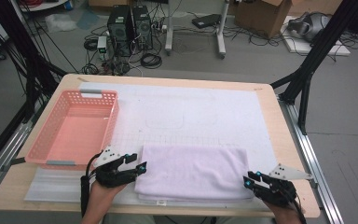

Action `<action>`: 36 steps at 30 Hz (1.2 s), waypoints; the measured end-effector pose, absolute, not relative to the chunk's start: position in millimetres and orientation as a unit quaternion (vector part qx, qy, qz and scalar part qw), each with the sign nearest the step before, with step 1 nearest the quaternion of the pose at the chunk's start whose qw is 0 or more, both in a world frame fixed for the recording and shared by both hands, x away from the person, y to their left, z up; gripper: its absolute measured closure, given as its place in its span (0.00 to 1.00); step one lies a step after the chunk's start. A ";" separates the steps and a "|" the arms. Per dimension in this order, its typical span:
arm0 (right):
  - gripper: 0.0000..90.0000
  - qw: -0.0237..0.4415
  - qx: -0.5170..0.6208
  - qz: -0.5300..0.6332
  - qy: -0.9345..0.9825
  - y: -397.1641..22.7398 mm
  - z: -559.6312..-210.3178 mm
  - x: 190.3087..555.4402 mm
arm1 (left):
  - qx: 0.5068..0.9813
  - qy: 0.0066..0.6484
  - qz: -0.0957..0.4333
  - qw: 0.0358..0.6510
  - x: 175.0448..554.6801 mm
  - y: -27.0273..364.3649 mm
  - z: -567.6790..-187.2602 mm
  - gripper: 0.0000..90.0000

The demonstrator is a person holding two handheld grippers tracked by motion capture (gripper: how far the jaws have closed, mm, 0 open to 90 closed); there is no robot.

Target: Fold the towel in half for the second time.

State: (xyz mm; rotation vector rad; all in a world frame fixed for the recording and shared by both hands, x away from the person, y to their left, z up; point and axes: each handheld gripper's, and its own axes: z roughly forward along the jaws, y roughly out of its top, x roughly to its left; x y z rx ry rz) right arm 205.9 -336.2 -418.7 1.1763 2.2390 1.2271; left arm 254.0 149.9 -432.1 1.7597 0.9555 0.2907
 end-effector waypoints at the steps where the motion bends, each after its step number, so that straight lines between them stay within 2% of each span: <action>1: 0.78 0.172 0.411 0.431 0.785 -333.8 -417.7 212.3 | 0.739 0.401 0.119 0.528 258.9 148.6 -432.9 0.51; 5: 0.84 0.188 0.396 0.412 0.799 -317.2 -420.0 248.8 | 0.746 0.404 0.113 0.517 276.0 143.2 -435.6 0.53; 13: 0.93 0.178 0.415 0.365 0.814 -299.0 -442.4 303.7 | 0.746 0.416 0.118 0.506 295.8 135.8 -436.1 0.53; 16: 0.99 0.230 0.430 0.337 0.806 -304.0 -443.3 312.9 | 0.745 0.421 0.125 0.501 301.6 134.4 -435.8 0.52; 19: 0.99 0.252 0.456 0.324 0.790 -313.6 -443.3 317.1 | 0.743 0.432 0.130 0.494 305.7 133.3 -437.2 0.49; 21: 0.93 0.244 0.470 0.338 0.778 -319.8 -442.0 316.2 | 0.746 0.436 0.135 0.485 307.0 133.1 -439.2 0.47; 24: 0.72 0.233 0.478 0.377 0.758 -328.5 -435.5 305.1 | 0.749 0.444 0.140 0.472 308.8 134.0 -442.2 0.44; 28: 0.52 0.201 0.494 0.395 0.748 -340.0 -438.0 296.6 | 0.754 0.453 0.124 0.459 311.2 132.8 -449.5 0.43; 31: 0.48 0.176 0.496 0.382 0.759 -340.7 -445.1 297.9 | 0.758 0.455 0.115 0.453 313.0 131.6 -452.8 0.43; 33: 0.49 0.164 0.495 0.380 0.764 -339.9 -448.1 300.1 | 0.760 0.451 0.103 0.456 313.2 130.7 -453.2 0.47; 36: 0.58 0.159 0.493 0.385 0.764 -340.5 -449.0 300.6 | 0.770 0.441 0.115 0.446 312.0 126.5 -452.9 0.53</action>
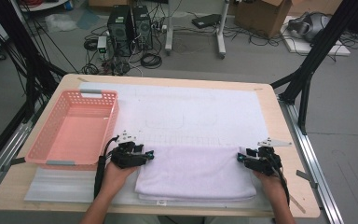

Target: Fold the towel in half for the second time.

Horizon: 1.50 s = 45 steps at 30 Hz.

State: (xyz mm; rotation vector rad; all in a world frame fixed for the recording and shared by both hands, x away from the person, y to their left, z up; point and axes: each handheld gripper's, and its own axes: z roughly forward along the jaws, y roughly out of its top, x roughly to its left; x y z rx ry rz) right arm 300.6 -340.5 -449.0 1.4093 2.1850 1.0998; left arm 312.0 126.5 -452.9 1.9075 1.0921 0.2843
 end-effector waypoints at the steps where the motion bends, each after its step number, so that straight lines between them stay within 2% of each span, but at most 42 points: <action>1: 0.65 0.158 0.490 0.388 0.764 -341.5 -449.5 300.4 | 0.771 0.439 0.115 0.446 311.9 125.9 -453.1 0.58; 3: 0.80 0.138 0.490 0.400 0.762 -343.1 -450.1 300.2 | 0.775 0.435 0.096 0.449 312.2 124.2 -453.2 0.79; 4: 0.89 0.119 0.492 0.409 0.760 -344.0 -449.9 300.6 | 0.773 0.438 0.097 0.448 312.1 123.1 -452.8 0.83; 8: 0.93 0.126 0.487 0.411 0.760 -343.5 -448.0 300.9 | 0.764 0.448 0.114 0.451 314.6 122.5 -445.2 0.87; 13: 0.93 0.150 0.489 0.435 0.741 -347.3 -439.6 309.6 | 0.743 0.457 0.138 0.469 330.6 120.9 -430.0 0.87; 20: 0.93 0.171 0.495 0.428 0.736 -347.5 -432.2 344.1 | 0.731 0.467 0.145 0.477 365.7 117.3 -420.5 0.87; 27: 0.93 0.183 0.502 0.420 0.733 -343.2 -430.8 367.4 | 0.722 0.476 0.149 0.479 390.8 118.8 -422.8 0.86; 33: 0.92 0.195 0.503 0.413 0.734 -337.6 -431.9 381.3 | 0.716 0.491 0.147 0.474 396.6 118.0 -431.6 0.85; 35: 0.86 0.202 0.505 0.406 0.735 -334.6 -432.7 381.9 | 0.713 0.495 0.152 0.472 395.4 118.3 -430.6 0.75; 37: 0.68 0.207 0.511 0.398 0.733 -333.4 -433.2 381.5 | 0.708 0.497 0.142 0.480 392.7 120.3 -426.6 0.64; 38: 0.65 0.204 0.517 0.397 0.731 -334.4 -432.2 380.0 | 0.710 0.492 0.144 0.482 390.5 120.0 -424.5 0.61; 45: 0.66 0.205 0.504 0.417 0.728 -339.2 -418.2 357.5 | 0.726 0.461 0.139 0.491 367.5 115.0 -421.1 0.62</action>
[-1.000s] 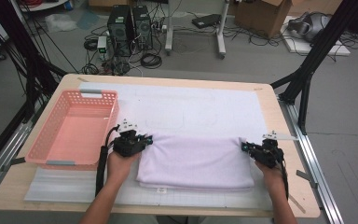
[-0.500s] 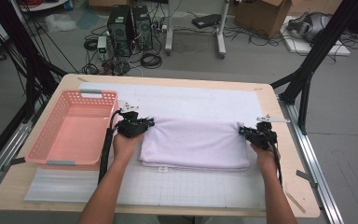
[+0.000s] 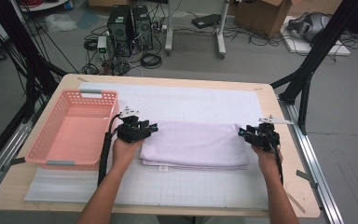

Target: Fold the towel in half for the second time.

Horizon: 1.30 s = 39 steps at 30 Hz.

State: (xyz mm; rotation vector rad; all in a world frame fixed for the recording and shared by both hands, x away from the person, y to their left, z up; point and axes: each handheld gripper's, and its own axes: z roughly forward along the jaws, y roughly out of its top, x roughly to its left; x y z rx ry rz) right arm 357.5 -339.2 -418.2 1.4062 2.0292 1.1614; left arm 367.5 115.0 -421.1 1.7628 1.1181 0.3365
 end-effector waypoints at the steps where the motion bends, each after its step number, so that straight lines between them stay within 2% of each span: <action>1: 0.67 0.206 0.498 0.417 0.732 -339.1 -417.1 353.1 | 0.728 0.462 0.137 0.488 363.5 114.0 -421.8 0.63; 5: 0.73 0.190 0.478 0.429 0.743 -337.8 -417.1 334.5 | 0.739 0.450 0.136 0.482 346.0 113.1 -423.7 0.69; 12: 0.84 0.143 0.442 0.422 0.779 -322.5 -431.6 300.4 | 0.750 0.451 0.135 0.466 323.4 118.3 -431.1 0.71; 16: 0.88 0.138 0.434 0.410 0.790 -316.8 -437.1 290.7 | 0.763 0.449 0.125 0.448 311.9 119.4 -441.7 0.72; 22: 0.92 0.151 0.431 0.389 0.800 -320.3 -443.0 276.1 | 0.763 0.443 0.132 0.452 292.9 122.3 -449.4 0.75; 28: 0.92 0.178 0.427 0.380 0.801 -328.6 -445.4 260.4 | 0.762 0.439 0.137 0.455 277.2 124.0 -451.5 0.79; 34: 0.92 0.185 0.434 0.382 0.794 -334.7 -446.8 256.5 | 0.760 0.443 0.134 0.456 271.7 127.3 -452.0 0.85; 39: 0.90 0.188 0.441 0.389 0.786 -337.4 -447.1 255.2 | 0.754 0.443 0.125 0.468 271.8 130.8 -451.8 0.83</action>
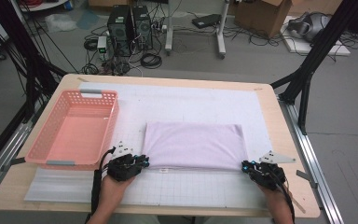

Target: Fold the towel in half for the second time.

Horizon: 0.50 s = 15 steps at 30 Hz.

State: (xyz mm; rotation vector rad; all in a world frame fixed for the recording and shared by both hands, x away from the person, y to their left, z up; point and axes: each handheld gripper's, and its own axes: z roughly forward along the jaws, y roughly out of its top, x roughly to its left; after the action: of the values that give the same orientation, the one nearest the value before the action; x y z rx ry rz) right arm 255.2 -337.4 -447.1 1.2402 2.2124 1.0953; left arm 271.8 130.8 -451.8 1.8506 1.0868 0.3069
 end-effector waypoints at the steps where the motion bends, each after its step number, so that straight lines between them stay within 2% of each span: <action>1: 0.87 0.188 0.443 0.393 0.784 -338.5 -446.4 254.6 | 0.752 0.441 0.126 0.474 270.9 132.0 -451.4 0.78; 5: 0.73 0.204 0.441 0.427 0.763 -347.6 -439.6 248.5 | 0.735 0.425 0.154 0.505 266.9 136.1 -447.3 0.58; 9: 0.53 0.225 0.445 0.461 0.734 -355.8 -431.6 241.6 | 0.718 0.408 0.168 0.538 264.6 138.9 -439.6 0.46; 15: 0.29 0.254 0.432 0.465 0.730 -355.0 -426.1 237.0 | 0.710 0.400 0.175 0.553 265.0 139.3 -433.7 0.37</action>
State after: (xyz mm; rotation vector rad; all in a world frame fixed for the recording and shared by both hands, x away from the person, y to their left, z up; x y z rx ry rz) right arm 237.0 -355.0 -426.1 1.1745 1.9831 1.2632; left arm 265.0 139.3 -433.7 1.6776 0.9467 0.4130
